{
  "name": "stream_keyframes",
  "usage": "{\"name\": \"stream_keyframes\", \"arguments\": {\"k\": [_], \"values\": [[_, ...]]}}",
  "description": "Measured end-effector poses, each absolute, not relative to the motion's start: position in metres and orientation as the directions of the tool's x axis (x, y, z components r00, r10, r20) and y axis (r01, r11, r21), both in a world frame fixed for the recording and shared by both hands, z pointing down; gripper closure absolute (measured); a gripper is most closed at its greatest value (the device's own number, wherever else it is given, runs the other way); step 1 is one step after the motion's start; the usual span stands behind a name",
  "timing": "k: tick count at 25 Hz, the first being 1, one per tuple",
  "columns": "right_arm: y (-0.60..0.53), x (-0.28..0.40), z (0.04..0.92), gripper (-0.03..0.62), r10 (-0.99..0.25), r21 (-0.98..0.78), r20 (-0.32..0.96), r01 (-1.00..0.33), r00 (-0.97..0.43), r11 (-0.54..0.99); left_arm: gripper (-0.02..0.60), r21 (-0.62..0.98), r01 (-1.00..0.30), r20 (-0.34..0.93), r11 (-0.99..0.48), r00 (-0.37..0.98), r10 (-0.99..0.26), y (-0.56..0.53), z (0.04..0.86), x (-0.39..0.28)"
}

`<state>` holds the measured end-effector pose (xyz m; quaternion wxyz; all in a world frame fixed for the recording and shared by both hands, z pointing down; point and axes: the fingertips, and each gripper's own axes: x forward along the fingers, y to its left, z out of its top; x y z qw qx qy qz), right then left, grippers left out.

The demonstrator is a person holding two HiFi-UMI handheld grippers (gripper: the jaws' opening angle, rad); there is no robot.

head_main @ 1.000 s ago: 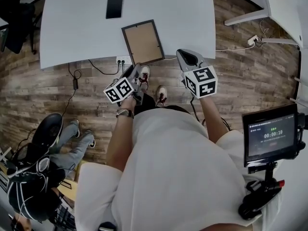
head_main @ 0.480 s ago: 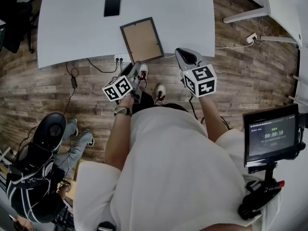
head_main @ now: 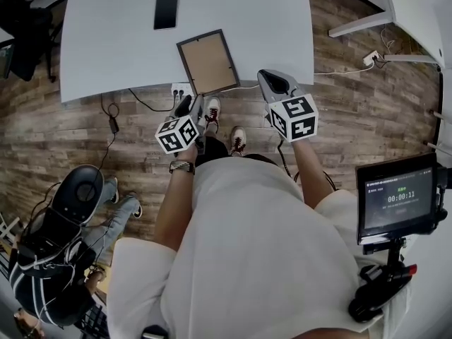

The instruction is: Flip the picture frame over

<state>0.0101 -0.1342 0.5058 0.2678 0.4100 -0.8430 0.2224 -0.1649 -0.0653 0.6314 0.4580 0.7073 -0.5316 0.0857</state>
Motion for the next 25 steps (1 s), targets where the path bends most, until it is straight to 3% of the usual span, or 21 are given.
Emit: {"name": "stream_keyframes", "arguments": {"k": [10,20,25], "values": [[-0.138,0.011,0.474,0.592,-0.622,-0.151,0.565,-0.809,-0.542,0.568,0.429,0.35,-0.922,0.554,-0.167,0.348,-0.756,-0.092,0.574,-0.176],[-0.158,0.015,0.437,0.592,-0.687,-0.141,0.477,-0.82,-0.547,0.555,0.554,0.254,-0.937,0.427,-0.242,0.333,-0.841,-0.126,0.495,-0.16],[-0.169,0.015,0.414,0.592,-0.717,-0.13,0.427,-0.822,-0.551,0.554,0.575,0.178,-0.934,0.389,-0.309,0.355,-0.85,-0.143,0.464,-0.151]]}}
